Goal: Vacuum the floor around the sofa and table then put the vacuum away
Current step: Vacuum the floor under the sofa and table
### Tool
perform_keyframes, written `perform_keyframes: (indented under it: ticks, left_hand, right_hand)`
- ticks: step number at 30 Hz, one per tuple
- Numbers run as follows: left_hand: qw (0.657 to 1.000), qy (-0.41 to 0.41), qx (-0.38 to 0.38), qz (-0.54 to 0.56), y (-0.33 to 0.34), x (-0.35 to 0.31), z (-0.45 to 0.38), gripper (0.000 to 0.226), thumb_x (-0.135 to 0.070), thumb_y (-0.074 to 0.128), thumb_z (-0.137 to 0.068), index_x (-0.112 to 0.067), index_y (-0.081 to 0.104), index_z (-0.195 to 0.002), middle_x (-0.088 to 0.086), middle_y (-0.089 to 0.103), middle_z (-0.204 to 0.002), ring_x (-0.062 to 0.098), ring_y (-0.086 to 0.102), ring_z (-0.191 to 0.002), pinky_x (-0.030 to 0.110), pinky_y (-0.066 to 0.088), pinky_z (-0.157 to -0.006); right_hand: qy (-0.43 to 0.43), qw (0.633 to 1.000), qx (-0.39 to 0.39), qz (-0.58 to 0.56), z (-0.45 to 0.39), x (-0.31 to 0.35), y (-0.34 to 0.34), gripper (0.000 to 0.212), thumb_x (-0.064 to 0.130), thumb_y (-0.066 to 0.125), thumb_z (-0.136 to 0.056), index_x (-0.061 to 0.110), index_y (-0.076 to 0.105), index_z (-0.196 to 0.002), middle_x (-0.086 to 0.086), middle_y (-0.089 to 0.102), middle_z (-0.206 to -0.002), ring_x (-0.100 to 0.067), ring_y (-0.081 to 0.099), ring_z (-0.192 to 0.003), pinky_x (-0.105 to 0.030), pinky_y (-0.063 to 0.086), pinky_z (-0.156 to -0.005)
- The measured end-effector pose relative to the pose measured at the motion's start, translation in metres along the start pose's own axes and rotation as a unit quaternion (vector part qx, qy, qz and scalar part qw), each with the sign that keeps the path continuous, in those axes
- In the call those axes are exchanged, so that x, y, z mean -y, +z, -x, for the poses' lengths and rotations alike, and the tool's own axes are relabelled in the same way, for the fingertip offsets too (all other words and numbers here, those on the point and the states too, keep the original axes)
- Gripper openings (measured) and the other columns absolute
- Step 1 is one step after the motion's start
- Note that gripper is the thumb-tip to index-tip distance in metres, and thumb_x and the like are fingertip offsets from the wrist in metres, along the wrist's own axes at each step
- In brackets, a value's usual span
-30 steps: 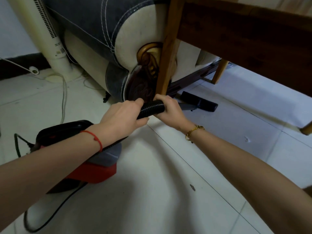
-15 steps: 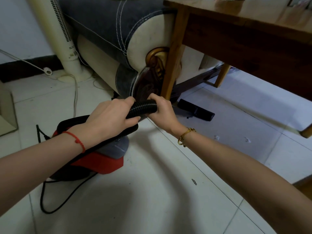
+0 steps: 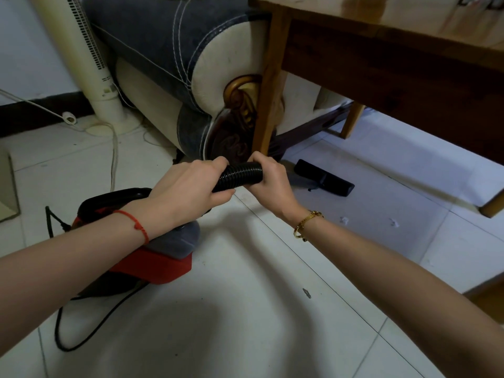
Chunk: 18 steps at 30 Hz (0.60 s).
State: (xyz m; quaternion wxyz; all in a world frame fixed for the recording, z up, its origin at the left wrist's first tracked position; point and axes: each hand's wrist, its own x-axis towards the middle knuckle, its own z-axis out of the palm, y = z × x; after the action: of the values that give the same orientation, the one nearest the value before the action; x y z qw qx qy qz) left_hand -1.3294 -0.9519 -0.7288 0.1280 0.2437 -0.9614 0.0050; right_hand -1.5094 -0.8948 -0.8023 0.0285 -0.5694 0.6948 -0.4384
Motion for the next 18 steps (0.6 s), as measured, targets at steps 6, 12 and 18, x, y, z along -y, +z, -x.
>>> perform_keyframes:
  ticks: [6, 12, 18]
  left_hand:
    - [0.999, 0.027, 0.009, 0.014, 0.024, -0.022, -0.028, 0.035, -0.048, 0.054, -0.090, -0.020, 0.047, -0.110, -0.002, 0.060, -0.088, 0.024, 0.062, -0.075, 0.032, 0.039, -0.059]
    - [0.998, 0.041, 0.026, 0.037, 0.052, -0.043, -0.058, 0.035, -0.045, 0.054, -0.090, -0.017, 0.048, -0.110, 0.000, 0.062, -0.092, 0.026, 0.063, -0.075, 0.032, 0.038, -0.058]
    - [0.997, 0.060, 0.031, 0.047, 0.076, -0.064, -0.092, 0.034, -0.043, 0.055, -0.091, -0.015, 0.047, -0.109, 0.005, 0.064, -0.096, 0.029, 0.064, -0.079, 0.033, 0.041, -0.061]
  right_hand:
    - [0.006, 0.999, -0.022, 0.022, 0.003, -0.038, -0.018, 0.024, 0.017, 0.071, -0.076, 0.021, 0.047, -0.078, 0.005, 0.055, -0.073, -0.017, 0.051, -0.074, -0.028, 0.038, -0.062]
    - [0.009, 0.999, -0.019, 0.048, 0.005, -0.080, -0.037, 0.021, 0.016, 0.070, -0.078, 0.016, 0.050, -0.078, 0.003, 0.055, -0.075, -0.015, 0.051, -0.074, -0.027, 0.040, -0.064]
    - [0.022, 0.996, -0.014, 0.081, 0.003, -0.118, -0.058, 0.019, 0.015, 0.070, -0.078, 0.017, 0.050, -0.080, 0.006, 0.053, -0.077, -0.010, 0.048, -0.075, -0.016, 0.033, -0.064]
